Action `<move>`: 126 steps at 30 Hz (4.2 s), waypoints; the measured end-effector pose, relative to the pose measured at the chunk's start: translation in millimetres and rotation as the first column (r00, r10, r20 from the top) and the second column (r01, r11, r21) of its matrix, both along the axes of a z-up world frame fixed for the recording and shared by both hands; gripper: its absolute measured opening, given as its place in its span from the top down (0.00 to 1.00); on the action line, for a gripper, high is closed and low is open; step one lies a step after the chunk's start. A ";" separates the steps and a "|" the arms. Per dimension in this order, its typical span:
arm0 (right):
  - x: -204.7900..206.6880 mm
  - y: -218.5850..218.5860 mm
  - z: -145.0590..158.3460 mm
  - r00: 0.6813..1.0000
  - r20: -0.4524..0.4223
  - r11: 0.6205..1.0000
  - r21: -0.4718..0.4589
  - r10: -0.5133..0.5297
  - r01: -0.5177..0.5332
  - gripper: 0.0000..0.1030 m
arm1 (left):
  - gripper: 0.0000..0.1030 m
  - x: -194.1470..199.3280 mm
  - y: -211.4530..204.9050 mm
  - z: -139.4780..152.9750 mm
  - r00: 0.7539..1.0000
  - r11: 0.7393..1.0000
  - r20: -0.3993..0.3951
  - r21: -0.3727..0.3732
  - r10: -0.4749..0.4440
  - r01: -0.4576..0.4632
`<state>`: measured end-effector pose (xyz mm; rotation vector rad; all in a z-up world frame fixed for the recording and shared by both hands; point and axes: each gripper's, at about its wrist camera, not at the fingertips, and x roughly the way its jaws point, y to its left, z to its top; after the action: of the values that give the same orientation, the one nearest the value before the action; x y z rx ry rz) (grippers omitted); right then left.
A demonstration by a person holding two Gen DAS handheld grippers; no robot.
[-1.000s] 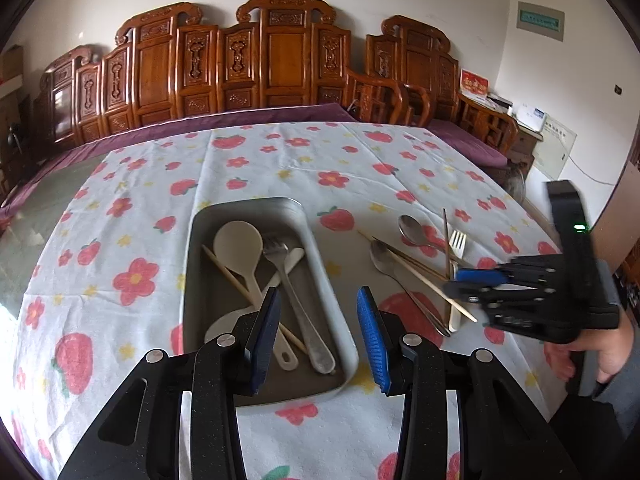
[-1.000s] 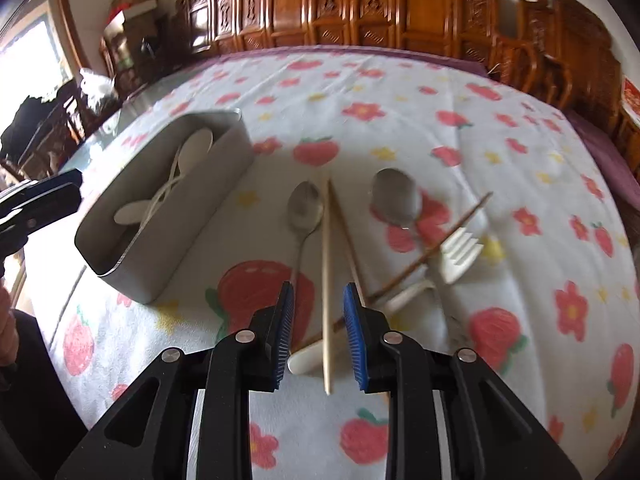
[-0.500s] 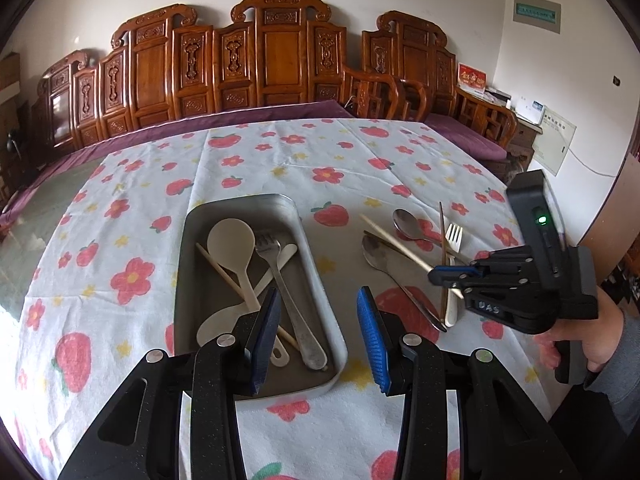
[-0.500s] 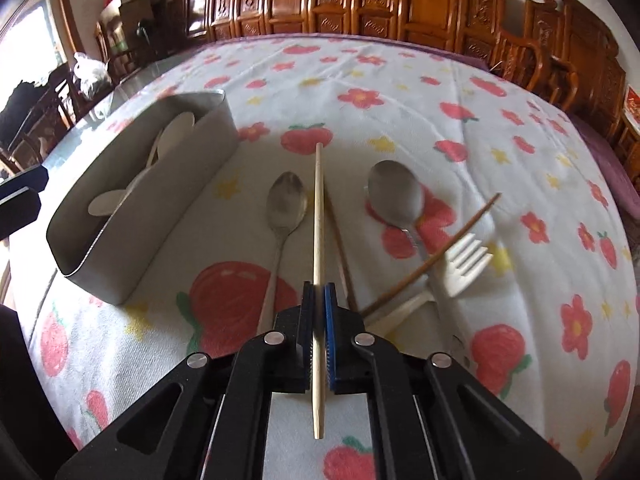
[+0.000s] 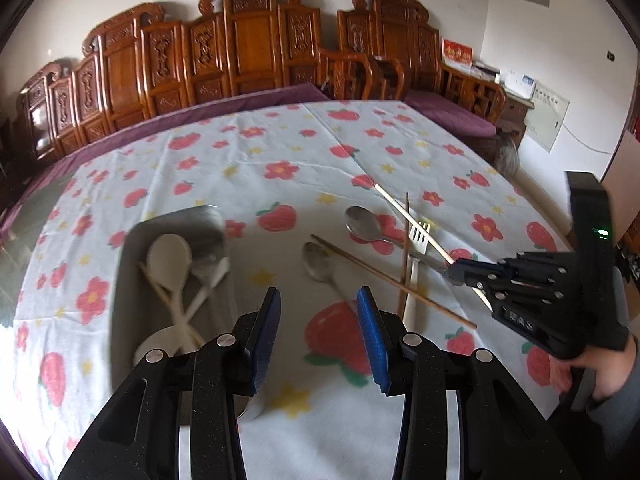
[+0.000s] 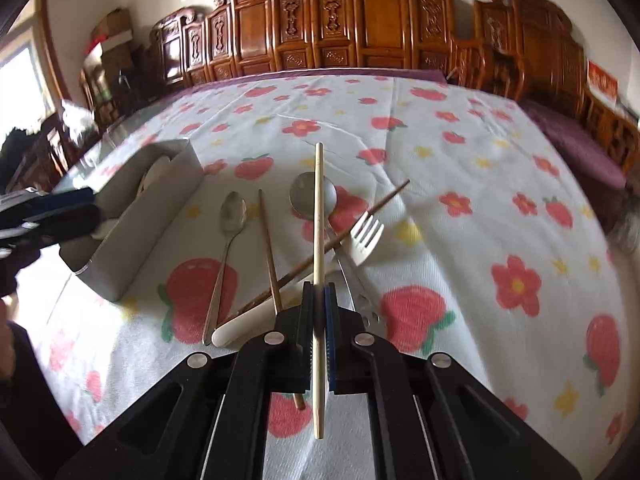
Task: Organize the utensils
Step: 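Grasp a bamboo chopstick from the table with the right tool, then grasp the metal spoon with the left tool while the right tool holds the chopstick, then carry the metal spoon into the tray and open the left tool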
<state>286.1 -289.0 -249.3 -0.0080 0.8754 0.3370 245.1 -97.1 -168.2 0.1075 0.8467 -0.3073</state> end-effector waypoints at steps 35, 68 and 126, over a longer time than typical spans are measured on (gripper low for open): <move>19.3 -24.8 7.6 0.998 0.039 0.993 0.106 -0.050 0.046 0.94 | 0.74 112.7 -52.5 -78.5 0.971 0.976 -0.225 0.214 0.081 -0.032; -0.6 15.6 24.9 0.997 0.063 0.991 0.123 0.046 -0.053 0.94 | 0.99 48.8 -19.0 28.0 1.000 0.994 -0.017 0.108 0.016 -0.014; -18.8 55.3 40.5 0.995 0.054 0.990 0.107 0.089 -0.095 0.94 | 0.79 60.0 130.9 -26.0 0.975 0.974 -0.063 0.099 0.211 -0.204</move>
<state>267.3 -233.7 -208.8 0.0444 0.8090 0.4691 305.1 33.9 -194.2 0.0929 0.9373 -0.0756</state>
